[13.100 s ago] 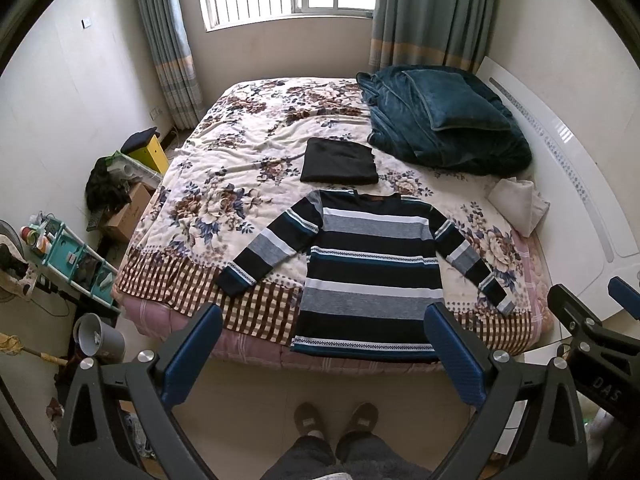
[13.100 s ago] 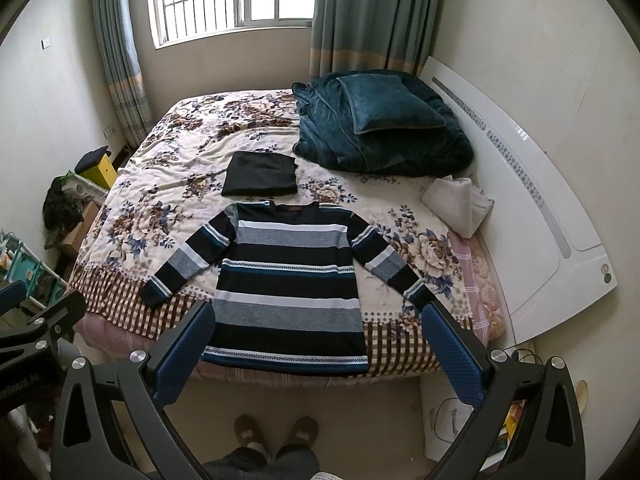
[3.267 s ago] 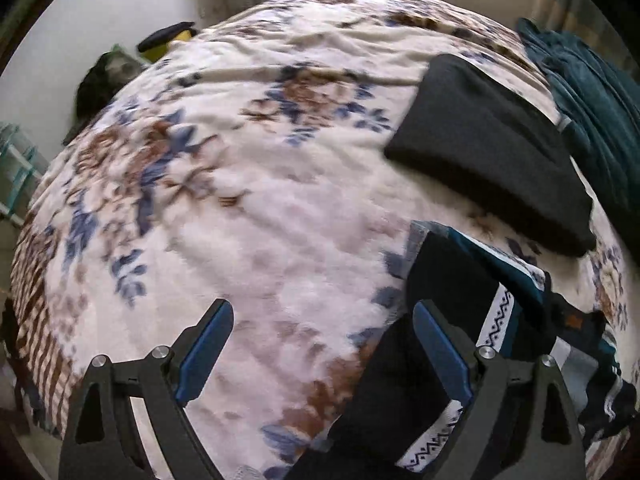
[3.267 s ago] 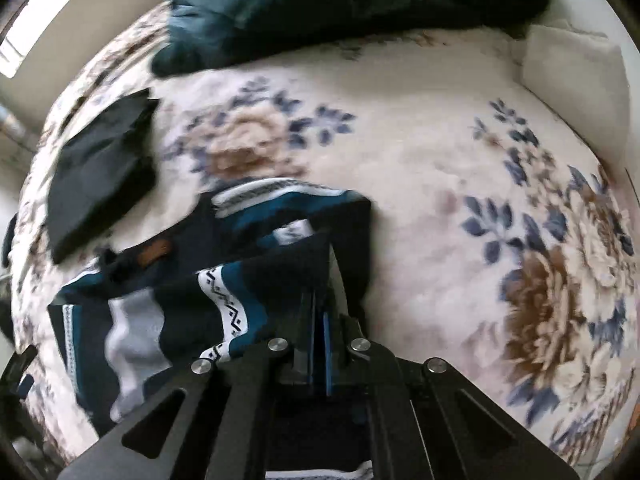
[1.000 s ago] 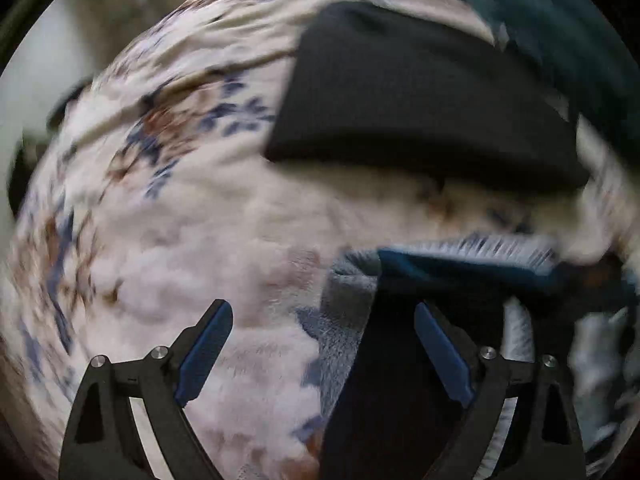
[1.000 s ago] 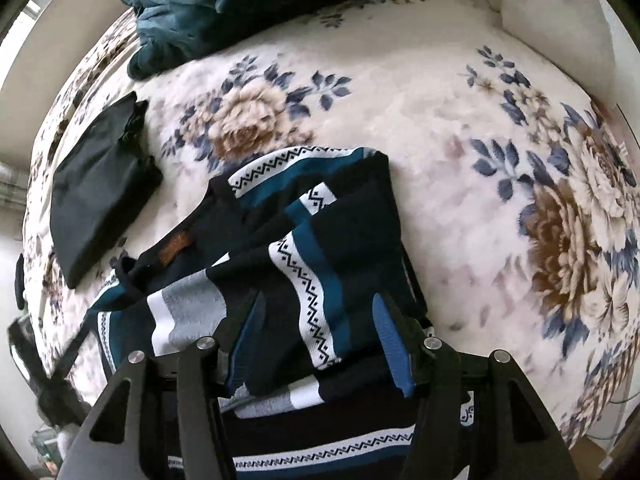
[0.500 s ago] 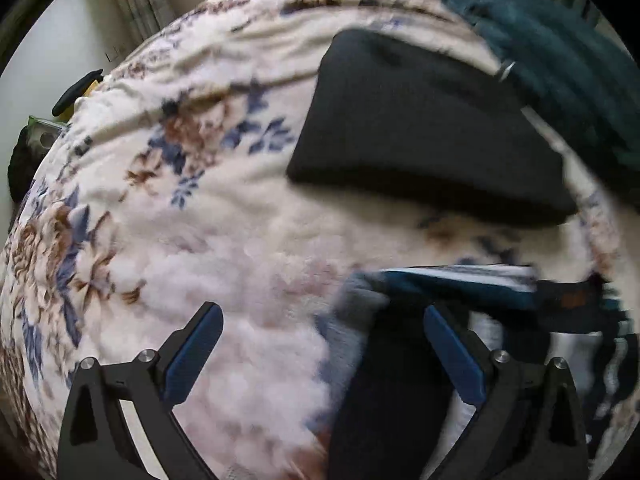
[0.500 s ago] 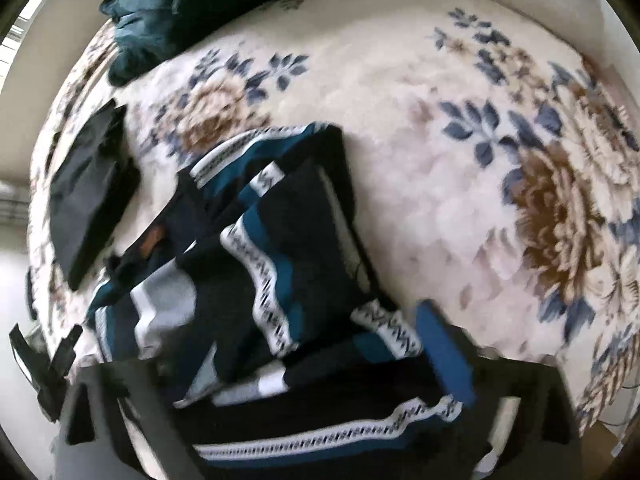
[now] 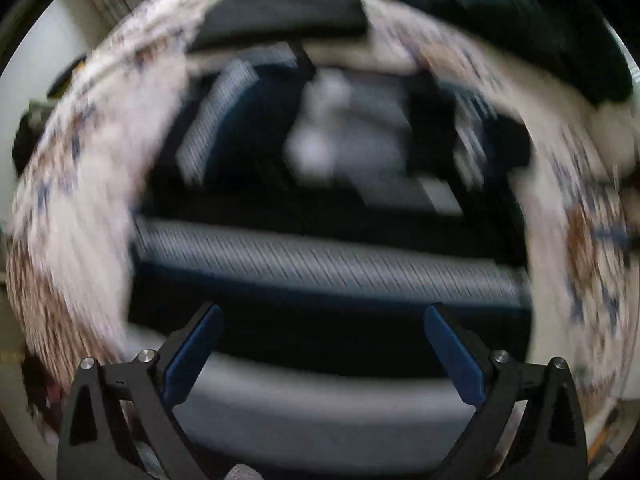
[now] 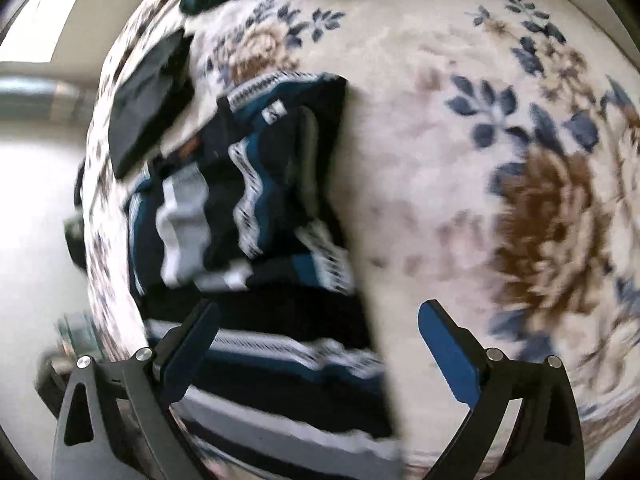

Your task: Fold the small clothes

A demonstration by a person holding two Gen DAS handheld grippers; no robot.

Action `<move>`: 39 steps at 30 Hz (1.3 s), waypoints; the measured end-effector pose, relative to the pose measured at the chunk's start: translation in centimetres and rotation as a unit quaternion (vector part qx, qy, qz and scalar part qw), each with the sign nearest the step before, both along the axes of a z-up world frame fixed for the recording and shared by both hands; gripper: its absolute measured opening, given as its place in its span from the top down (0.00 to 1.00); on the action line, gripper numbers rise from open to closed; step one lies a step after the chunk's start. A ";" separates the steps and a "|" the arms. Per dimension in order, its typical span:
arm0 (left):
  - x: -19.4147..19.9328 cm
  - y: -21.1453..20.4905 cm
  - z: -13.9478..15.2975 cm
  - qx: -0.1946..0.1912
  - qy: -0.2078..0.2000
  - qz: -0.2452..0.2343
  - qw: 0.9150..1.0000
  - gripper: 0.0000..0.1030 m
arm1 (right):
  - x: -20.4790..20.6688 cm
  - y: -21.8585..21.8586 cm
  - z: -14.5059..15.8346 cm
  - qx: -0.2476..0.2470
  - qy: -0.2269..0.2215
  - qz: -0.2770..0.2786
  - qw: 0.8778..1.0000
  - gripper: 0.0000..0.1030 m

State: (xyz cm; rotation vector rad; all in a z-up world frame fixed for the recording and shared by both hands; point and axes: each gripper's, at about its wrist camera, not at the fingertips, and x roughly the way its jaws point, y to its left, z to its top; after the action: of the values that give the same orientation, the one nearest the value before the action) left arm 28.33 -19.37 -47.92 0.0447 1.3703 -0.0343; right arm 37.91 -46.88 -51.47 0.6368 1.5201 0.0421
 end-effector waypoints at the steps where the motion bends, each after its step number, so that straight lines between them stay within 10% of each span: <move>1: -2.2 -2.0 -0.7 -0.005 0.023 0.000 1.000 0.00 | -0.5 -0.7 0.4 0.003 -0.002 0.020 1.000 0.02; 10: -13.4 -16.6 -5.0 -0.007 0.095 -0.057 0.994 0.00 | -3.2 -7.2 0.6 0.007 0.016 0.092 0.996 0.02; 17: -15.7 -19.0 -11.0 0.012 0.118 -0.036 0.992 0.01 | -0.9 -7.4 -3.2 0.035 0.008 0.088 0.996 0.02; 19: -15.5 -17.8 -10.8 0.010 0.096 -0.008 0.995 0.13 | 0.7 -6.6 -4.8 0.059 0.011 0.082 0.995 0.02; 24: -14.9 -15.7 -10.4 0.018 0.066 -0.005 0.998 0.81 | 5.4 -3.7 -8.5 0.137 0.013 0.061 0.989 0.02; 31: -15.3 -12.6 -7.7 -0.006 0.032 -0.005 0.999 0.92 | 10.0 -0.6 -12.0 0.194 0.020 -0.010 0.981 0.03; 35: -16.8 -11.3 -5.6 -0.013 0.011 0.009 1.000 0.92 | 11.3 1.5 -11.6 0.182 0.013 -0.010 0.983 0.77; 39: -16.8 -8.8 -3.6 -0.023 0.001 0.036 0.999 0.93 | 11.9 3.1 -9.0 0.143 -0.013 0.016 0.989 0.85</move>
State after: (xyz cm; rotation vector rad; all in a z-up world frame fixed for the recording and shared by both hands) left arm 11.50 -28.17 -51.56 -0.0427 1.3712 -0.0050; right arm 49.85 -43.82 -60.50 0.8370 1.5121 0.2965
